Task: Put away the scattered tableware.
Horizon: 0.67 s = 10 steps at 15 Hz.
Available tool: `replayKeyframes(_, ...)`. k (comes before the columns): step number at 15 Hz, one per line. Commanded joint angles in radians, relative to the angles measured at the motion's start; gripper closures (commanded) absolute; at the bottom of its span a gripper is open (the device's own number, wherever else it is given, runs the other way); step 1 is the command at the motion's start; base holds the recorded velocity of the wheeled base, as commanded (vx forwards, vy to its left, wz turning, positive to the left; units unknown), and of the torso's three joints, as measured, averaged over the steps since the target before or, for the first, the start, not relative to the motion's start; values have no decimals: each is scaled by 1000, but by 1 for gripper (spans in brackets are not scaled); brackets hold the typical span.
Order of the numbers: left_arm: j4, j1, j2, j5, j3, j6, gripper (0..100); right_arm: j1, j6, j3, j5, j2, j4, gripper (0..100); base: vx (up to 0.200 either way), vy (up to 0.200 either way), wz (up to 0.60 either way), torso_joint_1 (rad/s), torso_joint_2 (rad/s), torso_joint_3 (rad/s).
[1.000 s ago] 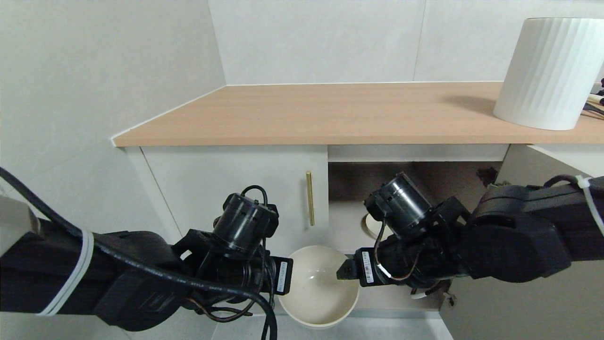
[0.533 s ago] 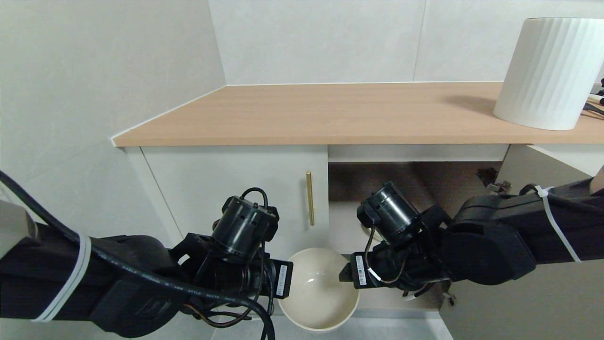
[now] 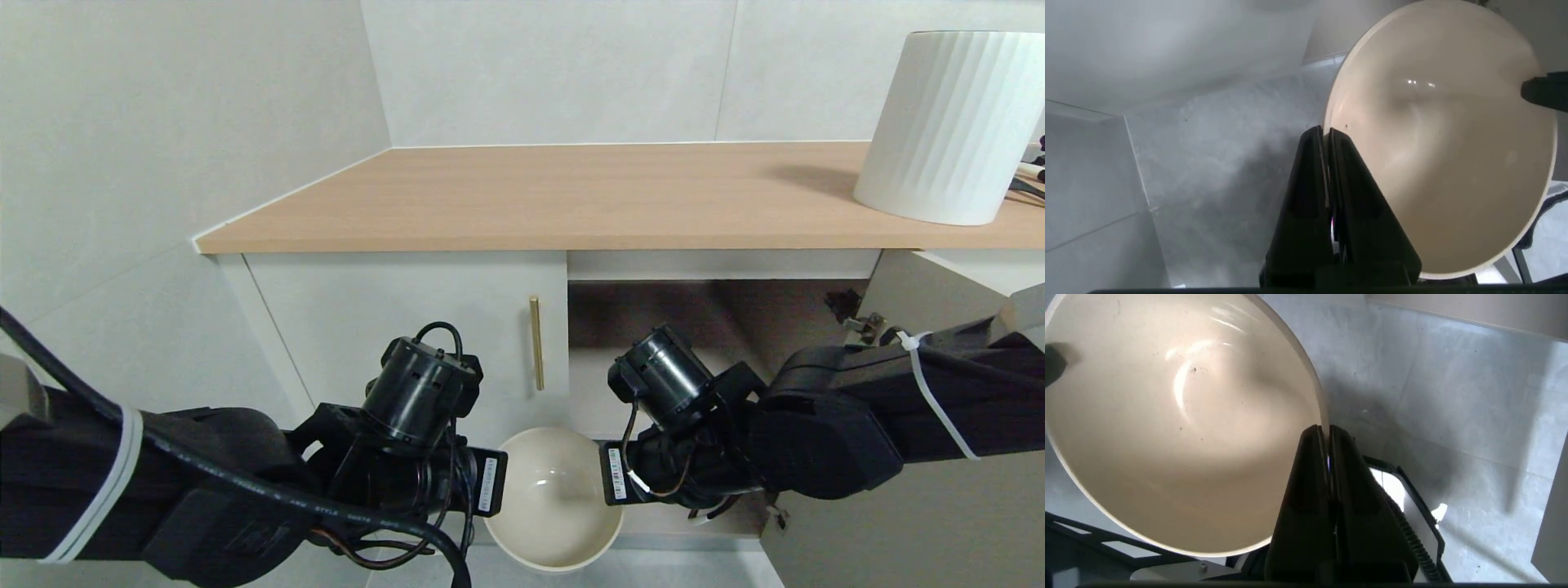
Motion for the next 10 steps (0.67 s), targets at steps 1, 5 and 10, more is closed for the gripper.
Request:
replayKeyframes(1, 0, -2, -1, 0, 0, 0, 100, 1, 0, 0, 0, 2, -1, 100, 0, 0, 0, 0, 0, 0)
replayKeyframes(5, 0, 0, -1, 1, 0, 0, 100, 1, 0, 0, 0, 0, -1, 100, 0, 0, 0, 0, 0, 0)
replayKeyframes(10, -1, 0, -7, 0, 0, -3, 0, 1, 0, 2, 0, 0, -1, 100, 0, 0, 0, 0, 0, 0)
